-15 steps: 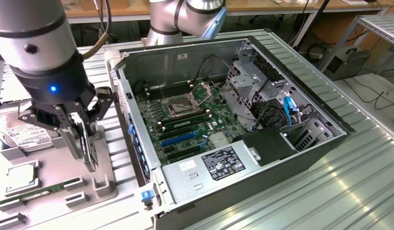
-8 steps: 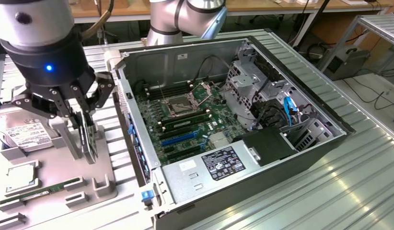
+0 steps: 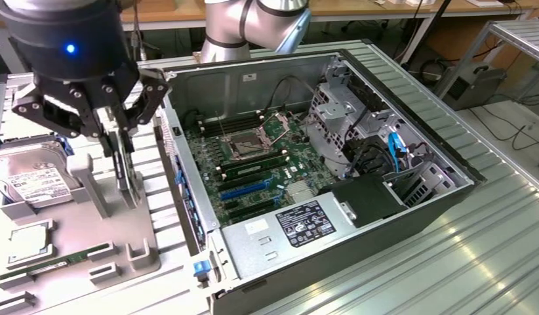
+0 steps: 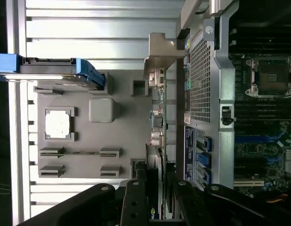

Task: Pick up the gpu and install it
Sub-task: 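Pick up the gpu and move the gpu toward the slot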

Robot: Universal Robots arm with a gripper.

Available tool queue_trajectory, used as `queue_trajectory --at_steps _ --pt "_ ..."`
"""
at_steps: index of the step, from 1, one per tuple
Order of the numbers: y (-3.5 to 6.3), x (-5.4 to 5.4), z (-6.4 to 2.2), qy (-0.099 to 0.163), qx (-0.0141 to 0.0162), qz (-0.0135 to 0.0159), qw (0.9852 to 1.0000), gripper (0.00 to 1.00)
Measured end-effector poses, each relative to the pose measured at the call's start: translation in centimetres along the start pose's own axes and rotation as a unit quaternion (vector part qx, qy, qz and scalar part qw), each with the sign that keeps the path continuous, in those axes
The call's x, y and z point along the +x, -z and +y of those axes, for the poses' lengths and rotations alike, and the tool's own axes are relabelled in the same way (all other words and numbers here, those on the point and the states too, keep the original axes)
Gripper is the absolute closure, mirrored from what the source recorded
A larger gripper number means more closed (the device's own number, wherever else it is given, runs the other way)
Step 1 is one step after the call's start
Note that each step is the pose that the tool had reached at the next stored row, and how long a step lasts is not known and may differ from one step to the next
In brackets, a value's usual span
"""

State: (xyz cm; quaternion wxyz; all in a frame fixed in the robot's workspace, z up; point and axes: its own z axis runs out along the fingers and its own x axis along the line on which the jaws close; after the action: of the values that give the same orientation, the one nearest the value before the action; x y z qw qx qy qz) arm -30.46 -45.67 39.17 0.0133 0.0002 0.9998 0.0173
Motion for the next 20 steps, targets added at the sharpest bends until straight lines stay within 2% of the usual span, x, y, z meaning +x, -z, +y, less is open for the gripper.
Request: queue_trajectory --at_steps 7,12,15,17,18,20 --pt "3.16 -2.6 -0.54 0.000 -0.0004 0.0045 1.0000 0.74" --pt "5.18 -4.9 -0.69 0.000 -0.0015 0.0082 1.0000 0.74" --pt "5.81 -6.3 -0.73 0.000 -0.0026 0.0091 1.0000 0.74" --pt "5.94 -7.7 -0.74 0.000 -0.0028 0.0098 0.9999 0.74" --pt "5.90 -9.0 -0.74 0.000 -0.0029 0.0100 0.9999 0.74" --pt "5.88 -9.9 -0.74 0.000 -0.0029 0.0101 0.9999 0.74"
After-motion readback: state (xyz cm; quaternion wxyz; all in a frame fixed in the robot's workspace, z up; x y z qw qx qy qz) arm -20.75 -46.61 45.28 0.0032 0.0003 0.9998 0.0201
